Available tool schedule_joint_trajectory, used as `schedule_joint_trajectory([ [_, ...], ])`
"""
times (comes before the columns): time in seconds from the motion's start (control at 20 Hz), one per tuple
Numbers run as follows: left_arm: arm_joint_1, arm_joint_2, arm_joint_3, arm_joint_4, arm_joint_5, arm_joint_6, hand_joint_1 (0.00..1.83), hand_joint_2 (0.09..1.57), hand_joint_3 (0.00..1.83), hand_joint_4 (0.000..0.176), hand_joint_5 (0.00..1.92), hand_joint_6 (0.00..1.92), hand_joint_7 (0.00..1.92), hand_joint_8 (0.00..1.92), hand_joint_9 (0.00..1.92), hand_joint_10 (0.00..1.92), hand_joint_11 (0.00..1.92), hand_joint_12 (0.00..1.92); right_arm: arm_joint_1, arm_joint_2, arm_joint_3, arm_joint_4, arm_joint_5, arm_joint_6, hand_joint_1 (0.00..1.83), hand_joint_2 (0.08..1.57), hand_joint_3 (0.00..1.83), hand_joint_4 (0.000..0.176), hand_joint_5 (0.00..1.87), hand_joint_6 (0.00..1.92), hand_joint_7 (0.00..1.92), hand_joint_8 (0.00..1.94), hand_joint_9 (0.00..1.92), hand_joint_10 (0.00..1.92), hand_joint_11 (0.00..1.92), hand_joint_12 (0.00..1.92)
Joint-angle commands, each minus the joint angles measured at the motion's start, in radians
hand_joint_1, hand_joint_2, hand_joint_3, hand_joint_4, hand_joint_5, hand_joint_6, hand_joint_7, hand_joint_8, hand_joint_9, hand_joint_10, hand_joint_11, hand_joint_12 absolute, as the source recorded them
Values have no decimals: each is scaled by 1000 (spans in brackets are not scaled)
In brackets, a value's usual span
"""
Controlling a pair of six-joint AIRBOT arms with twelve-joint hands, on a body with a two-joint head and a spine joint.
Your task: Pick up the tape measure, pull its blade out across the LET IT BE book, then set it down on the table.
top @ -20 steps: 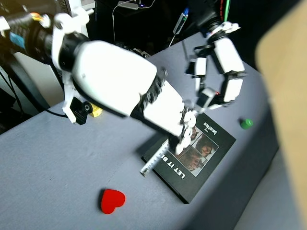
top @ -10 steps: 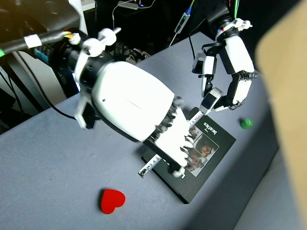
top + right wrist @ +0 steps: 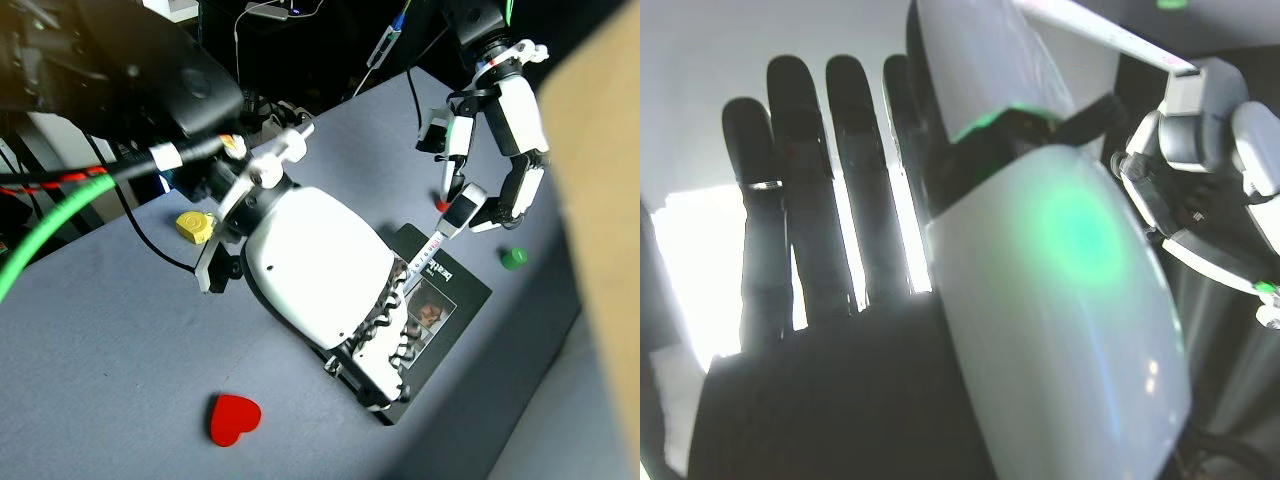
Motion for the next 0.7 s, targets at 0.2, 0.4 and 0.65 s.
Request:
schedule_joint_trajectory([
  [0.2, -12, 8, 5, -8, -103, -10, 1359, 1173, 0, 0, 803, 1096, 869, 1198, 802, 1416, 710, 1331, -8, -31, 28, -130, 19, 33, 1125, 1118, 1, 0, 659, 24, 670, 11, 709, 57, 255, 1084],
  [0.4, -20, 8, 12, -12, -105, -10, 1358, 1177, 0, 0, 779, 1113, 881, 1200, 791, 1427, 706, 1336, -11, -48, 44, -112, 15, 28, 1123, 1118, 1, 0, 667, 22, 672, 10, 713, 56, 275, 1099],
  [0.65, -20, 8, 14, -8, -102, -8, 1359, 1175, 0, 0, 796, 1094, 888, 1198, 783, 1426, 694, 1333, 4, -52, 70, -57, -16, 6, 1127, 1120, 1, 0, 682, 24, 682, 12, 712, 53, 275, 1104],
])
